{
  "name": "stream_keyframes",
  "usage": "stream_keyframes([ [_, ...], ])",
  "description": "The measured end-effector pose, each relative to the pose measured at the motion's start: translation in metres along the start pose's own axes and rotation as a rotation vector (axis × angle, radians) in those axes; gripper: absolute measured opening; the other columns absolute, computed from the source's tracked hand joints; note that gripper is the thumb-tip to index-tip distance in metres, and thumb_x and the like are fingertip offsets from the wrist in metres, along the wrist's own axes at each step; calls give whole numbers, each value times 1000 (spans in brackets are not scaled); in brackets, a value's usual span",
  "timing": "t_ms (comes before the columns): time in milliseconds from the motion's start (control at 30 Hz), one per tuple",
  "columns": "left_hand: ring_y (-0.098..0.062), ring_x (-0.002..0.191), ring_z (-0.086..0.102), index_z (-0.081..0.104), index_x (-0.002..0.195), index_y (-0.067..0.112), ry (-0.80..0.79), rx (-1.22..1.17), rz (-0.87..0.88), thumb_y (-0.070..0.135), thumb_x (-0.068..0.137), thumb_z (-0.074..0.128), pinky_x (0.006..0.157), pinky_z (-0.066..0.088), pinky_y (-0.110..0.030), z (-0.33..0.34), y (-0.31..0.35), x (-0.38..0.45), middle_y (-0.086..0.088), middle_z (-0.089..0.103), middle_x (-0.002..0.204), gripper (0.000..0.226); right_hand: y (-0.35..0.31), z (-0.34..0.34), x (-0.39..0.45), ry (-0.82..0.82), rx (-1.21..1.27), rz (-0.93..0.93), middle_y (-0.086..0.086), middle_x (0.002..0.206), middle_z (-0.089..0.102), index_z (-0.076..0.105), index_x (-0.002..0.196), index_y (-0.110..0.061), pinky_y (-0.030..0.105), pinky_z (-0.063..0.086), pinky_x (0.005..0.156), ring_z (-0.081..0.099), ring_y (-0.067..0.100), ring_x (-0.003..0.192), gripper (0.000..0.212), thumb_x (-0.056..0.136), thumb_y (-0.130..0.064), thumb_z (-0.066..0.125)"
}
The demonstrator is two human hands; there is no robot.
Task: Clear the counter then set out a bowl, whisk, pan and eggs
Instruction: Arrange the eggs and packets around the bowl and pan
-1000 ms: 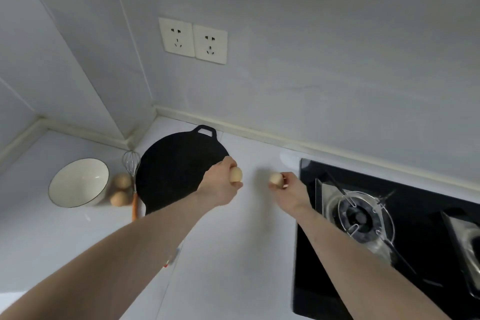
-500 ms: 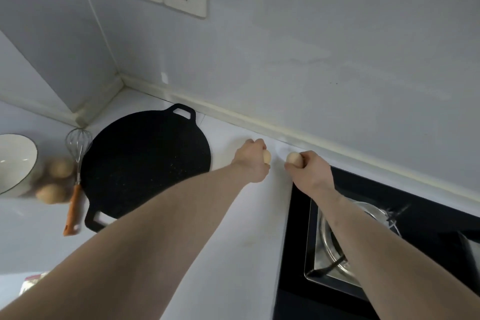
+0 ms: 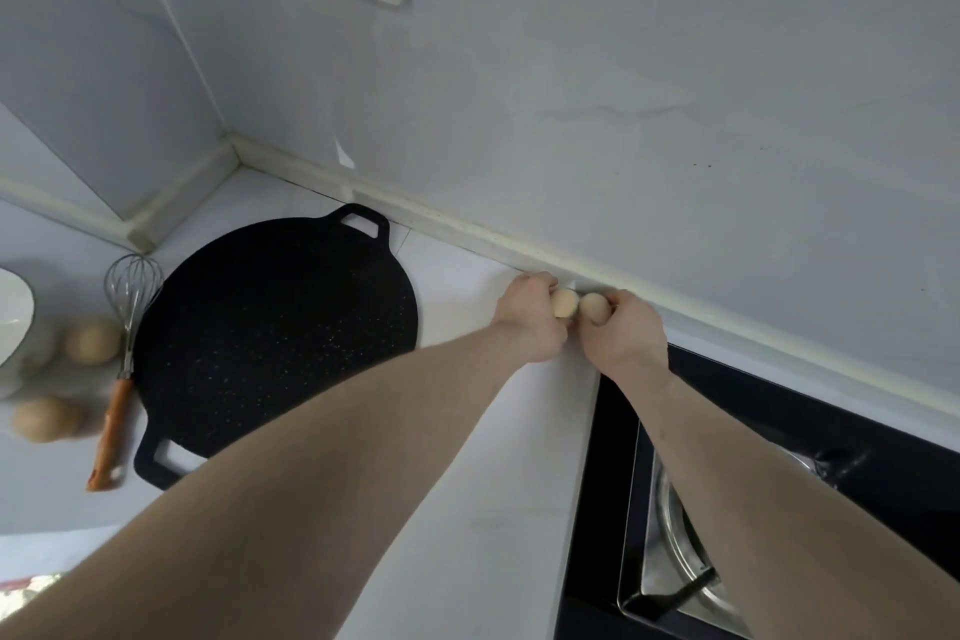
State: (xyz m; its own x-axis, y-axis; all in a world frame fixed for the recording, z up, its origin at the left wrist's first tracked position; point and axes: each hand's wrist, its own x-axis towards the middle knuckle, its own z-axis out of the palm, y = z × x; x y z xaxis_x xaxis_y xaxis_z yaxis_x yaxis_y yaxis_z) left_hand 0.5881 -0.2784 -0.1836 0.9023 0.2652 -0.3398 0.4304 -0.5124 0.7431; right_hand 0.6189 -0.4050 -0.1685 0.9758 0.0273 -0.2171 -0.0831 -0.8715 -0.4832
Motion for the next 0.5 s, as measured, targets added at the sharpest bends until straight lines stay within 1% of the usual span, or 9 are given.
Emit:
stream_keyframes([
  [67, -25, 131, 53, 47, 147, 20, -8, -26, -12, 31, 89, 72, 111, 43, -31, -2, 0, -1, -4, 51, 145, 64, 1, 1, 1, 13, 5, -11, 7, 115, 70, 67, 120, -17, 30, 43, 78, 64, 31, 104, 30, 96, -30, 58],
  [133, -23, 132, 52, 46, 148, 19, -10, -60, -29, 26, 90, 72, 112, 41, -31, -3, -1, -3, -3, 51, 146, 64, 3, 0, -1, 17, 20, -9, 8, 118, 69, 65, 125, -15, 30, 43, 80, 63, 31, 110, 33, 96, -29, 60],
  [233, -23, 132, 51, 44, 148, 20, -11, -69, -34, 20, 91, 70, 111, 41, -30, -8, -1, -5, -2, 49, 146, 63, 4, -5, -6, 14, 44, -1, 9, 124, 64, 59, 132, -14, 32, 45, 85, 62, 31, 112, 39, 96, -29, 63],
  [333, -24, 131, 50, 43, 147, 20, -13, -63, -29, 19, 92, 68, 108, 41, -28, -15, -1, -12, -2, 45, 146, 61, 2, -12, -15, 15, 26, -7, 11, 129, 58, 54, 137, -13, 36, 48, 88, 62, 30, 112, 46, 95, -28, 64],
  [400, -25, 127, 52, 46, 142, 18, 2, -68, -30, 20, 92, 68, 103, 41, -26, -18, 0, -18, -2, 43, 143, 55, 1, -15, -22, 21, 25, -9, 12, 132, 54, 52, 139, -12, 38, 50, 88, 62, 31, 108, 48, 95, -26, 64],
  [433, -26, 122, 54, 48, 136, 18, 19, -76, -39, 20, 92, 68, 99, 44, -27, -20, 0, -20, -3, 43, 139, 48, 0, -17, -26, 24, 28, -11, 12, 133, 52, 50, 140, -12, 39, 51, 88, 63, 31, 106, 49, 96, -27, 63],
  [500, -27, 111, 58, 53, 117, 18, 61, -94, -72, 16, 90, 66, 88, 49, -31, -24, 2, -24, -4, 46, 128, 30, -2, -19, -33, 35, 39, -13, 12, 136, 49, 49, 140, -11, 41, 51, 87, 63, 33, 101, 49, 97, -29, 62],
])
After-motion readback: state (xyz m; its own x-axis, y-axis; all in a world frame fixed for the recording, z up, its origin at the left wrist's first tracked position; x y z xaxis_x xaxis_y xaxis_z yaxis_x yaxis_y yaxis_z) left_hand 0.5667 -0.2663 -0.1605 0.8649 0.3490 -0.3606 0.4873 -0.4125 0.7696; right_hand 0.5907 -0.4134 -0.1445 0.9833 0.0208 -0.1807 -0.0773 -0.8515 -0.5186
